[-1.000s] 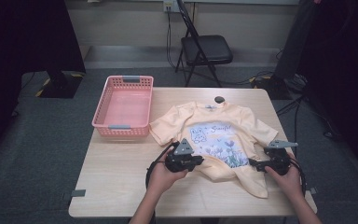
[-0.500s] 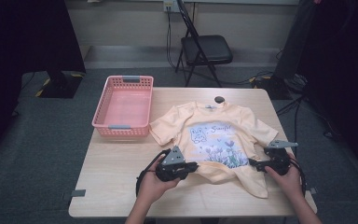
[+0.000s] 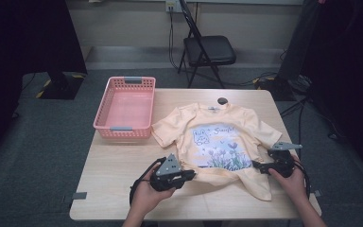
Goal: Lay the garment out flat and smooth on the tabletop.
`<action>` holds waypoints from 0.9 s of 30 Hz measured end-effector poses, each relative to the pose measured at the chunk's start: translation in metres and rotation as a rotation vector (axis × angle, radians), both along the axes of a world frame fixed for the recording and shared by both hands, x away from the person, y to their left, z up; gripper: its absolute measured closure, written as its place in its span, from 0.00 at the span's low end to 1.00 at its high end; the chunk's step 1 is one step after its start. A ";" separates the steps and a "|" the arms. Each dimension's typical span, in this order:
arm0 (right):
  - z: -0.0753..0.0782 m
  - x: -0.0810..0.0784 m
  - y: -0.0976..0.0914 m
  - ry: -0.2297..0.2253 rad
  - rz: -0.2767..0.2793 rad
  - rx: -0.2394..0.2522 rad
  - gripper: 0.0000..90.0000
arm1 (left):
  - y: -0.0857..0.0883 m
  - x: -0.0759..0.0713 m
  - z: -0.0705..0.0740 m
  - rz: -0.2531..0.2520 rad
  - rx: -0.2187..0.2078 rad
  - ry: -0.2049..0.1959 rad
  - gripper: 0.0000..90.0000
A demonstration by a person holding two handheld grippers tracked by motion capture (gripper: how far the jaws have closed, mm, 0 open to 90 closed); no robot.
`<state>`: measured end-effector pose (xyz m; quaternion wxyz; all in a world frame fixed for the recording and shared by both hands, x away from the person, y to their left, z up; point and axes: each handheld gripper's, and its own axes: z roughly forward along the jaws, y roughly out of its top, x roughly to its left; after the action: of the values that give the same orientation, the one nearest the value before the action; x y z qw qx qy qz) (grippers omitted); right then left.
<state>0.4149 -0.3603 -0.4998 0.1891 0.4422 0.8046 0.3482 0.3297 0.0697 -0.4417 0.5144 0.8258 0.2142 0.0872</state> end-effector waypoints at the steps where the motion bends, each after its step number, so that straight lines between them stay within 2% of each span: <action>1: 0.000 0.000 0.000 0.000 0.000 0.000 0.10 | 0.001 -0.001 0.000 0.001 0.000 0.001 0.94; 9: 0.000 0.000 0.000 0.000 0.001 0.000 0.10 | 0.011 -0.010 -0.001 0.001 0.013 -0.006 0.94; 18: 0.000 0.000 0.000 0.000 0.004 0.000 0.10 | 0.026 -0.018 -0.005 0.014 0.026 0.005 0.94; 23: 0.000 0.000 0.000 0.000 0.005 0.000 0.10 | 0.033 -0.021 -0.013 0.023 0.006 0.026 0.94; 25: 0.000 0.000 0.000 0.000 0.005 0.000 0.10 | 0.031 -0.020 -0.017 0.024 -0.017 0.034 0.83; 27: 0.000 0.000 0.000 0.000 0.005 0.000 0.10 | 0.026 -0.017 -0.017 0.038 -0.015 0.033 0.58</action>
<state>0.4153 -0.3602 -0.4998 0.1884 0.4403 0.8057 0.3485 0.3131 0.0952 -0.4590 0.5154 0.8189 0.2388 0.0817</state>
